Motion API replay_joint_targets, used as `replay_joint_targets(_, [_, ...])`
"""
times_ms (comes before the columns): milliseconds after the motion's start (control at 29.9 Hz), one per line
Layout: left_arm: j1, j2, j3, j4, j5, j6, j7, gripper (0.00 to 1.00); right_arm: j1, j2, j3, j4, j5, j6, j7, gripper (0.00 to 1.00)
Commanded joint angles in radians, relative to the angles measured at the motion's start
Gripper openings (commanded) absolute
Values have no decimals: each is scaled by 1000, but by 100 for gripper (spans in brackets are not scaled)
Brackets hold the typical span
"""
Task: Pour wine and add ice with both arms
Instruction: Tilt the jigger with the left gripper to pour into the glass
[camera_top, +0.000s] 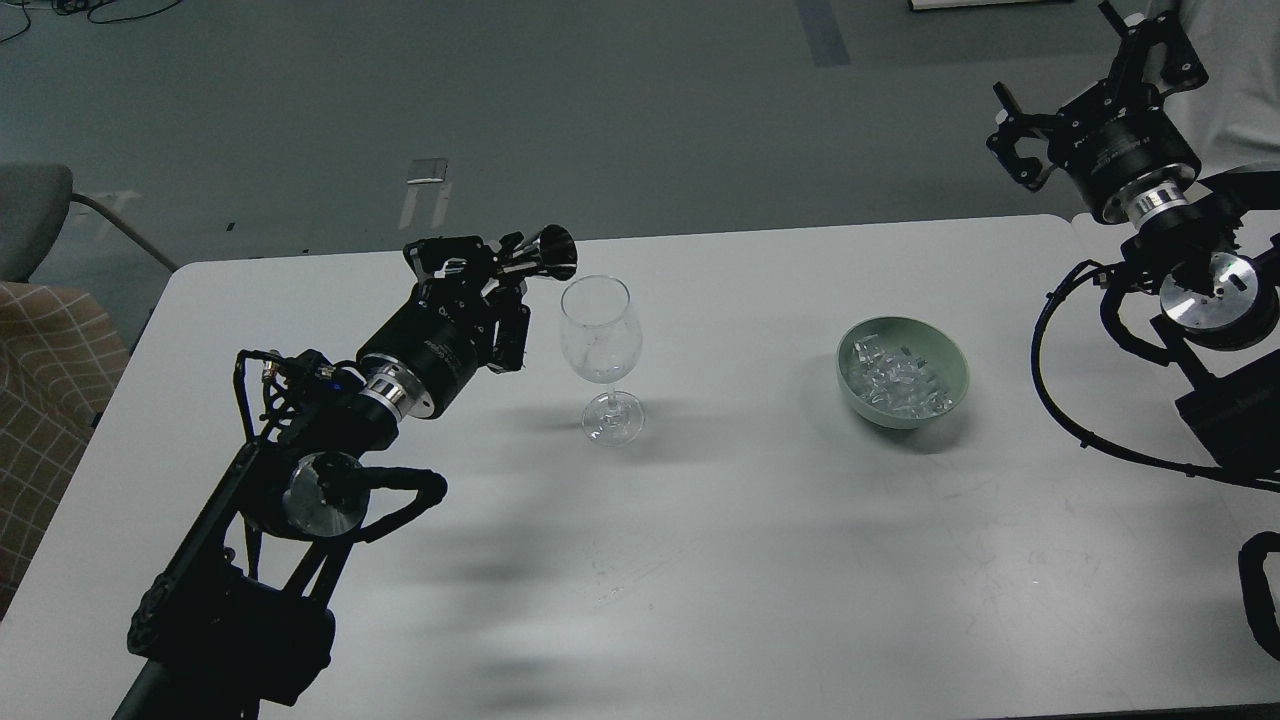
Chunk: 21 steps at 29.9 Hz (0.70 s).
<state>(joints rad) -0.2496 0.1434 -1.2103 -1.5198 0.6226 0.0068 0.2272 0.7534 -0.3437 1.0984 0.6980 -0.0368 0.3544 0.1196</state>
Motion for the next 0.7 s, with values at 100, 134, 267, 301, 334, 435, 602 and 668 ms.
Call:
replay_joint_targets(100, [-19, 5, 3, 4, 5, -1, 0, 0, 1, -1, 0, 0, 0, 0, 0, 100])
replay_joint_targets(134, [-20, 7, 5, 4, 5, -1, -2, 0, 1, -1, 0, 0, 2, 0, 0, 100])
replay_joint_targets(267, [-20, 25, 5, 4, 25, -2, -2, 0, 1, -1, 0, 0, 0, 0, 0, 100])
replay_joint_targets(301, [-19, 30, 6, 4, 44, -8, -2, 0, 0, -1, 0, 0, 2, 0, 0, 100])
replay_joint_targets(334, [-19, 30, 6, 4, 52, -11, -2, 0, 1, -1, 0, 1, 0, 0, 0, 100])
replay_joint_targets(435, [-19, 32, 6, 3, 68, -19, -2, 0, 0, -1, 0, 1, 2, 0, 0, 100])
replay_joint_targets(602, [-31, 35, 6, 3, 115, -21, -3, 0, -3, -11, 0, 3, 2, 2, 0, 100])
replay_joint_targets(668, [-31, 35, 6, 3, 140, -22, -3, 0, -3, -11, 0, 3, 2, 2, 0, 100])
